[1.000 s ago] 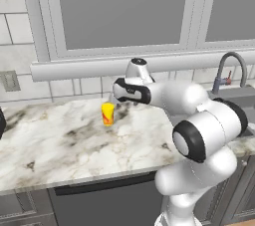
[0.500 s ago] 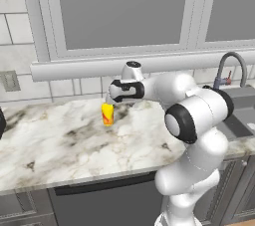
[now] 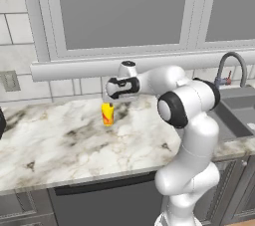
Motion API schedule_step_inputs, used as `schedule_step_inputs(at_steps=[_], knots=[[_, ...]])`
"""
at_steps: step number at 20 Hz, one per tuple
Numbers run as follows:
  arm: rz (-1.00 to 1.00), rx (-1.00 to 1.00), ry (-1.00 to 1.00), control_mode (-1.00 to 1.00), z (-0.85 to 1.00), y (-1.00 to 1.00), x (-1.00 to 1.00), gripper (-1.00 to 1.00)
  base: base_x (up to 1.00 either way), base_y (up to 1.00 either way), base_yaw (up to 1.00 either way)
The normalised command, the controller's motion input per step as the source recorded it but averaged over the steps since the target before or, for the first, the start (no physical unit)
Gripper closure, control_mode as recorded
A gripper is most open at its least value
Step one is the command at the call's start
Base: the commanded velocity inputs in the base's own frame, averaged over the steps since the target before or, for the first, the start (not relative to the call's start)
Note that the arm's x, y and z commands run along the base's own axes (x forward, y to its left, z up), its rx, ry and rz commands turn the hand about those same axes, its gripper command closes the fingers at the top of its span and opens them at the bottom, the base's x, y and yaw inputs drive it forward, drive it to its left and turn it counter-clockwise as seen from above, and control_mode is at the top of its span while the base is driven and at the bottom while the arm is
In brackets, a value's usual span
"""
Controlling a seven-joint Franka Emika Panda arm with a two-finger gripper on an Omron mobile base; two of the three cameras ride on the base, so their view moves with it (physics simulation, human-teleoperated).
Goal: Place the cup in the left basin and the mug in the right basin of the sink.
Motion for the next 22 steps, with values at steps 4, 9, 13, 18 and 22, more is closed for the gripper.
schedule_step_inputs(at_steps=[4,9,13,18,22], knots=[[0.00,0.00,0.06,-1.00,-0.24,0.17,0.30,-1.00,0.00,0.00,0.00],[0.00,0.00,0.06,-1.00,-0.28,0.18,0.26,-1.00,0.00,0.00,0.00],[0.00,0.00,0.04,-1.00,-0.23,0.13,0.27,-1.00,0.00,0.00,0.00],[0.00,0.00,0.03,-1.00,-0.29,0.11,0.23,-1.00,0.00,0.00,0.00],[0.00,0.00,0.04,-1.00,-0.30,0.16,0.24,1.00,0.00,0.00,0.00]])
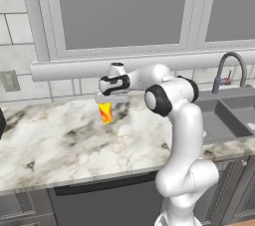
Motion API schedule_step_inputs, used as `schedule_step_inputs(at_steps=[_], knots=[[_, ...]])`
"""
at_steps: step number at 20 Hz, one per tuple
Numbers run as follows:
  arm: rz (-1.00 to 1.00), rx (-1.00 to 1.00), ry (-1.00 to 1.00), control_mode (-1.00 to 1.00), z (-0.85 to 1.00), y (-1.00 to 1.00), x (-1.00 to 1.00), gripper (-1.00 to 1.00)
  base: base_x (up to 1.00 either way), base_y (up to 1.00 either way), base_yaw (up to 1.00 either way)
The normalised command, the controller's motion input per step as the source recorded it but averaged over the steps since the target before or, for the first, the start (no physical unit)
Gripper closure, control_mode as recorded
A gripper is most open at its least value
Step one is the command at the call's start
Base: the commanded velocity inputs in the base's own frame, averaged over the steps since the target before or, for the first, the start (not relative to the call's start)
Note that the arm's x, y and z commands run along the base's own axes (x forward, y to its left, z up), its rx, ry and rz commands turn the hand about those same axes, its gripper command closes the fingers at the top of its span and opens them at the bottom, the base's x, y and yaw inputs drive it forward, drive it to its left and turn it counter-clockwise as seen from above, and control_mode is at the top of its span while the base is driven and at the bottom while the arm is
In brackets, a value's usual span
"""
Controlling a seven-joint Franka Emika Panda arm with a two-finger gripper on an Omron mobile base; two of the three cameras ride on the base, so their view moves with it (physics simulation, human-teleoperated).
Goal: Place the cup in the left basin and the mug in the right basin of the sink.
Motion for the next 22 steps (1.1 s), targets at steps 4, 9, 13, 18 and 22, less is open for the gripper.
schedule_step_inputs(at_steps=[4,9,13,18,22], knots=[[0.00,-0.01,0.00,-1.00,-0.21,0.09,-0.13,1.00,0.00,0.00,0.00],[0.00,0.00,-0.01,-1.00,-0.17,0.00,-0.33,1.00,0.00,0.00,0.00],[0.00,0.00,-0.06,-1.00,-0.05,-0.03,-0.58,1.00,0.00,0.00,0.00],[0.00,0.00,-0.09,-1.00,0.00,-0.27,-0.59,1.00,0.00,0.00,0.00],[0.00,0.00,-0.11,-1.00,0.00,-0.38,-0.66,1.00,0.00,0.00,0.00]])
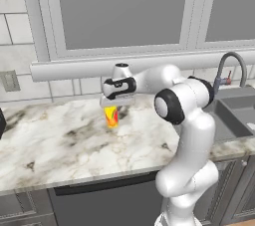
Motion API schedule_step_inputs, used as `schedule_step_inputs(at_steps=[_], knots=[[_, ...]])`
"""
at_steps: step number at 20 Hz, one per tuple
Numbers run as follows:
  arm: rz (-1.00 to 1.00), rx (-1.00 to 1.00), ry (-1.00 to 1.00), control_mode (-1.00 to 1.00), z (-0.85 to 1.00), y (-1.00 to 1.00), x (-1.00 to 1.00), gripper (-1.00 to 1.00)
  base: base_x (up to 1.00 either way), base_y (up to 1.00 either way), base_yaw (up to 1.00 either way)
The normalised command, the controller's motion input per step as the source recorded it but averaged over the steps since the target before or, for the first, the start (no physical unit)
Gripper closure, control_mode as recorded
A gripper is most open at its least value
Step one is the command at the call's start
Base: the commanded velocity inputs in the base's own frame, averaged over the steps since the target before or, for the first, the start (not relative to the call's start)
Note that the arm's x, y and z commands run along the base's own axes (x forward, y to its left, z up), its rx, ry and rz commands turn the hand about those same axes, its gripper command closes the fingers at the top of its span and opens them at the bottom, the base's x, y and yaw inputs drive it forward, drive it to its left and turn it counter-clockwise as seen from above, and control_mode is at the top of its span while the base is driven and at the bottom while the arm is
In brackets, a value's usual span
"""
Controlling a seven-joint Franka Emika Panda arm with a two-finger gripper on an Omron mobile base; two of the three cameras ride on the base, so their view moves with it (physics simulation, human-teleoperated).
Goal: Place the cup in the left basin and the mug in the right basin of the sink.
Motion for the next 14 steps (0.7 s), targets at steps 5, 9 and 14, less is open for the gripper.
schedule_step_inputs(at_steps=[5,9,14], knots=[[0.00,0.01,-0.11,-1.00,0.00,-0.58,-0.56,1.00,0.00,0.00,0.00],[0.00,0.05,-0.08,-1.00,0.04,-0.64,-0.30,1.00,0.00,0.00,0.00],[0.00,0.11,-0.05,-1.00,0.25,-0.63,-0.06,1.00,0.00,0.00,0.00]])
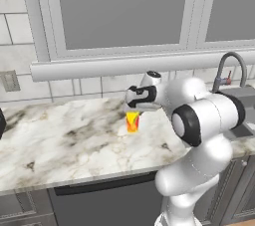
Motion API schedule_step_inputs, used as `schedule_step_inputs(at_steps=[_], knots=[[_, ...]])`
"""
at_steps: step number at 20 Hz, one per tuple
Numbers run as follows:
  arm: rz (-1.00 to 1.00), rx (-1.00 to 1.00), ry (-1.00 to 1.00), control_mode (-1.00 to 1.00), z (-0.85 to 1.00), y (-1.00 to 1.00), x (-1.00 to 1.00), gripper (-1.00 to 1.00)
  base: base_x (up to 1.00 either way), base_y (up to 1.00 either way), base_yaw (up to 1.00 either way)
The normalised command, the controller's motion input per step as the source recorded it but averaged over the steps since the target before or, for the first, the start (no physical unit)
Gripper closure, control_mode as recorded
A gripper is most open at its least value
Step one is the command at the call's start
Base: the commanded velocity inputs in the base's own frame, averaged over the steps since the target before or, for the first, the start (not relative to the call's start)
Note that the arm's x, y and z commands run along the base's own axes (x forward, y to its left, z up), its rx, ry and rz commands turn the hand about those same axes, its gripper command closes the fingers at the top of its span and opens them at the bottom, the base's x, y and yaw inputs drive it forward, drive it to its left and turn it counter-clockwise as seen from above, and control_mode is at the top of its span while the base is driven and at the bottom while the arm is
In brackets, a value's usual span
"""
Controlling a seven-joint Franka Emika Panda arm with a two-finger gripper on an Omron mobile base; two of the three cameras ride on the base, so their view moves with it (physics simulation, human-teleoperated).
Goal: Place the cup in the left basin and the mug in the right basin of the sink.
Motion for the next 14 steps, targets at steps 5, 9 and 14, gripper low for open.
schedule_step_inputs(at_steps=[5,9,14], knots=[[0.00,0.13,-0.01,-1.00,0.25,-0.64,0.00,1.00,0.00,0.00,0.00],[-0.01,0.08,0.00,-1.00,0.14,-0.57,0.00,1.00,0.00,0.00,0.00],[-0.02,0.01,0.00,-1.00,0.04,-0.52,0.00,1.00,0.00,0.00,0.00]])
